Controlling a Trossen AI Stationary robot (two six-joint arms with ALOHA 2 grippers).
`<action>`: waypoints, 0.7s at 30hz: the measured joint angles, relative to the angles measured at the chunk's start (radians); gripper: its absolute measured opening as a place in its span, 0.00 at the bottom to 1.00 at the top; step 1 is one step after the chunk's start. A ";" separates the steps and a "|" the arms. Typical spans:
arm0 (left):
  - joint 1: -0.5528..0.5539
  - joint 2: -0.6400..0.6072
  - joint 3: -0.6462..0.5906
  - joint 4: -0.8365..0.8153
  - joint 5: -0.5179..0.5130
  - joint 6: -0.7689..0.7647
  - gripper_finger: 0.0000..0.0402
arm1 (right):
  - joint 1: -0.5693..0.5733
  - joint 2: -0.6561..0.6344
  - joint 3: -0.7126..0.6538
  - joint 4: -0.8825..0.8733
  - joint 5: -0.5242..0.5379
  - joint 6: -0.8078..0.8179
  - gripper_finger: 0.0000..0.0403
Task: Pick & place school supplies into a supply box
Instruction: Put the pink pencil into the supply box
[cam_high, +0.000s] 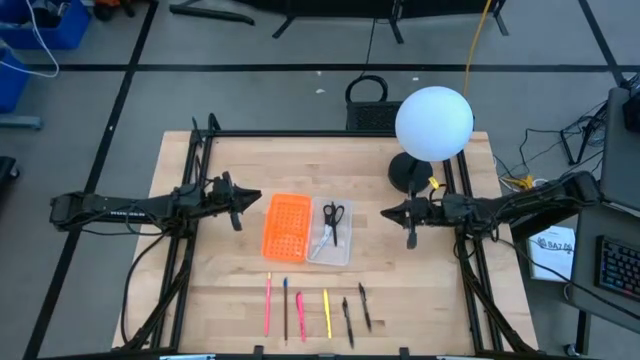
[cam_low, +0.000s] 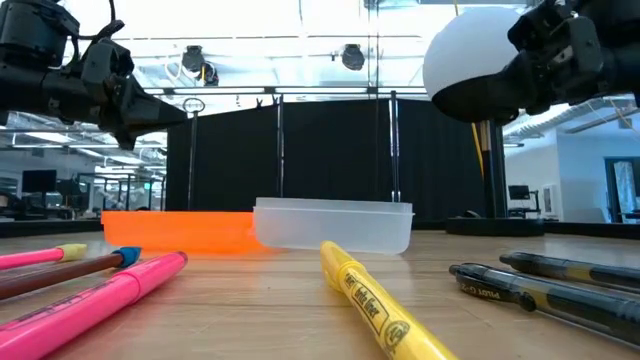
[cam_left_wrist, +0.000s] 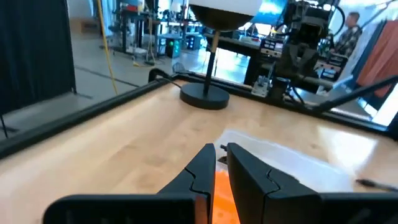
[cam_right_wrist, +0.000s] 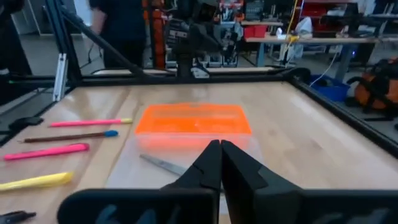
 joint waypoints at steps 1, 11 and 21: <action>0.000 0.000 0.000 -0.008 -0.002 -0.008 0.13 | -0.001 0.000 -0.002 0.007 -0.010 -0.019 0.00; 0.000 0.000 0.000 -0.029 -0.025 -0.055 0.13 | -0.014 -0.265 -0.009 -0.166 -0.017 -0.101 0.00; -0.026 0.000 0.062 -0.204 -0.122 -0.145 0.02 | 0.075 -0.483 -0.125 -0.164 -0.014 -0.105 0.00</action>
